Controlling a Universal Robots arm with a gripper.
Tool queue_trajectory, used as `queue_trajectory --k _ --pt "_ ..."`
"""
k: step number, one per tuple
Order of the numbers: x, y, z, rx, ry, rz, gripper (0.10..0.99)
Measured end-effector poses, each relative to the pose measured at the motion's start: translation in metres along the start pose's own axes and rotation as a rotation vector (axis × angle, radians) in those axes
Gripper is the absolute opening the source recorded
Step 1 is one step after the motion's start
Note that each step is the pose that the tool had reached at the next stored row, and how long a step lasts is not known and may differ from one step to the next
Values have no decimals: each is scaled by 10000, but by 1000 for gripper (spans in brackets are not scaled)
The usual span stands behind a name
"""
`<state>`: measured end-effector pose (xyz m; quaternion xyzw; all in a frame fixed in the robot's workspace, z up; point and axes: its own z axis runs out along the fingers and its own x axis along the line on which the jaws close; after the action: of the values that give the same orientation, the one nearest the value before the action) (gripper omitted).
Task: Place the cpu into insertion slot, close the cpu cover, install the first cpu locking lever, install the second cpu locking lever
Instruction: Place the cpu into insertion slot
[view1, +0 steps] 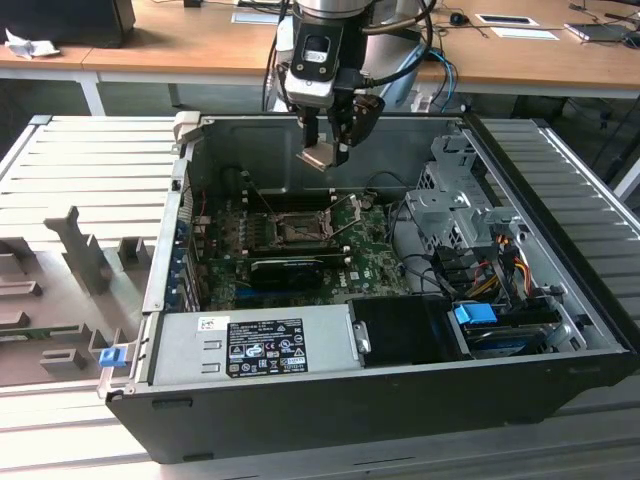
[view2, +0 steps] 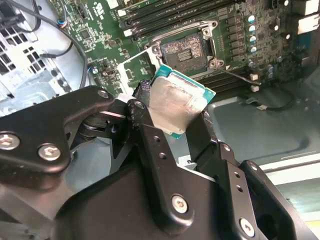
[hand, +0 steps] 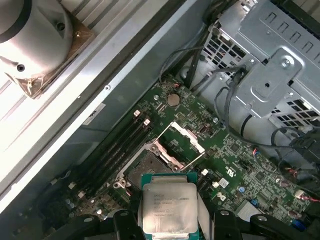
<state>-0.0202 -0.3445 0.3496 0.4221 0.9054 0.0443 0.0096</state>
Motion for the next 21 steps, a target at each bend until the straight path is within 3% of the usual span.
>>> queue_trajectory --k 6,16,21 --pt "0 -1 15 -8 -46 516 529" --pt "-1 -6 64 -10 -54 604 529" --pt "-1 -6 72 -22 -102 1149 529"
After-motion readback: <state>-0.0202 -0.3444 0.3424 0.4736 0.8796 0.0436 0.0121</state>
